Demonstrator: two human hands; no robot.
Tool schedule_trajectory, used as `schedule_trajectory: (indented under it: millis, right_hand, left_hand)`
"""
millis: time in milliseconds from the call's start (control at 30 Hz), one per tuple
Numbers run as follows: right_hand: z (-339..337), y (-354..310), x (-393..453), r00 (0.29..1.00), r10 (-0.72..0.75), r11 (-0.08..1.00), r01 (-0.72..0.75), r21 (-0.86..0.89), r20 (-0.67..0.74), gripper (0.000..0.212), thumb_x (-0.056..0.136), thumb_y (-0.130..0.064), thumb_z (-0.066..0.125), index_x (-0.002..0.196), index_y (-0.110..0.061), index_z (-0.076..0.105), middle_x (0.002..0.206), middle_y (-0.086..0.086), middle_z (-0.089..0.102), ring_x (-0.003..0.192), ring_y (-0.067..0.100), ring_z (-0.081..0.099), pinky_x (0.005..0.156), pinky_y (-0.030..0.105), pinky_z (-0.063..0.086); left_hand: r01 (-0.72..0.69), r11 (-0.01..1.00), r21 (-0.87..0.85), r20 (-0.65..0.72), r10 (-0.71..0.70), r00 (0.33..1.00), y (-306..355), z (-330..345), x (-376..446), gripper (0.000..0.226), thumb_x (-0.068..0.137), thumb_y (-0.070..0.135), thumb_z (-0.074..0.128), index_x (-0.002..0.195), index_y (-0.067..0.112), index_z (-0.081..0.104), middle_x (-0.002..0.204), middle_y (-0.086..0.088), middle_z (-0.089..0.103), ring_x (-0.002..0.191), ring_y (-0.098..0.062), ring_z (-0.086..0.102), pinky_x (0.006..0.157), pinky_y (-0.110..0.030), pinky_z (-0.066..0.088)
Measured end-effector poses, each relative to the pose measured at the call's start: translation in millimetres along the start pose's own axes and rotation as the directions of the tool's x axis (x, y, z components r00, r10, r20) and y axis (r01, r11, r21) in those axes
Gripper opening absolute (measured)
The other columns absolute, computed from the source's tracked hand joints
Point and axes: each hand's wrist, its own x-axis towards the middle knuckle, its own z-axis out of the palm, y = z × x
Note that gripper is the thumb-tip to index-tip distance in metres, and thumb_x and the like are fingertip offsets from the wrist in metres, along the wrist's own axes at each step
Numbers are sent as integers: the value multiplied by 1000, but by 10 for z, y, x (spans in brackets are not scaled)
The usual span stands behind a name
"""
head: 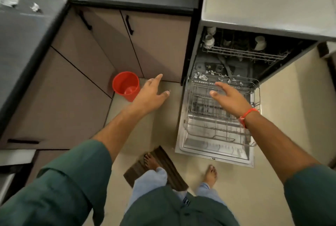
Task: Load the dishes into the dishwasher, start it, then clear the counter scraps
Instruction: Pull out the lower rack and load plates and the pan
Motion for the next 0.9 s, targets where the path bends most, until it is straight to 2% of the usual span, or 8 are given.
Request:
schedule_trajectory:
  millis: [133,233,300,400,500,567,733,900]
  right_hand:
    - [363,-590,37,999,-49,999,49,6,-2,55,100,-46,56,151,-32,41,158,-4,38,137,15,43,107,31,36]
    - [491,-1028,67,992,-121,992,120,-28,-28,57,100,-47,56,151,-29,41,157,-4,40,142,18,41,111,32,34]
    - [517,-1387,139,983,-181,982,178,-65,-35,58,99,-46,57,152,-27,42,156,-2,43,141,19,43,111,31,35]
    - [548,-1835,244,963,-264,962,261,-75,-45,59,98,-48,58,151,-28,43,155,-1,43,142,20,43,117,40,36]
    - [610,-2222,315,939,-341,937,335,-98,-50,56,99,-45,58,150,-27,44,156,-3,42,144,15,37,117,31,29]
    - [673,-2455,370,920,-389,918,383,-106,-46,55,99,-44,58,149,-27,45,154,-5,44,144,13,37,117,29,28]
    - [855,-2882,633,886,-463,883,461,-89,-10,53,98,-48,57,147,-32,46,153,-8,46,142,11,39,115,31,31]
    - [1081,-3243,1044,870,-492,870,492,-22,28,52,98,-45,58,147,-31,47,151,-6,47,142,12,40,117,36,33]
  left_hand:
    - [-11,999,-38,-54,9,999,-360,-672,7,73,99,43,57,160,31,18,165,-3,24,148,-21,31,118,-37,26]
    - [-48,998,-44,-95,44,994,-487,-1083,41,74,100,41,57,161,29,17,166,-5,22,139,-14,38,111,-27,29]
    - [-80,995,-58,-136,72,988,-507,-1359,74,74,100,41,56,161,27,17,166,-5,21,147,-17,31,109,-26,30]
    - [-127,988,-83,-198,109,974,-489,-1691,97,74,100,39,56,162,26,17,166,-7,21,152,-20,21,119,-32,21]
    - [-164,981,-105,-252,133,959,-452,-1963,89,74,100,37,57,161,23,18,165,-7,23,152,-19,21,118,-29,19]
    - [-181,976,-118,-278,142,950,-458,-2120,82,75,100,36,57,161,24,17,165,-6,23,151,-19,22,115,-26,18]
    - [-166,977,-136,-318,116,941,-574,-2473,157,74,100,38,58,161,26,17,166,-6,20,153,-18,19,120,-32,19]
    - [-95,981,-169,-345,31,938,-803,-2842,436,76,99,40,59,161,24,19,165,-6,23,152,-19,22,122,-34,21]
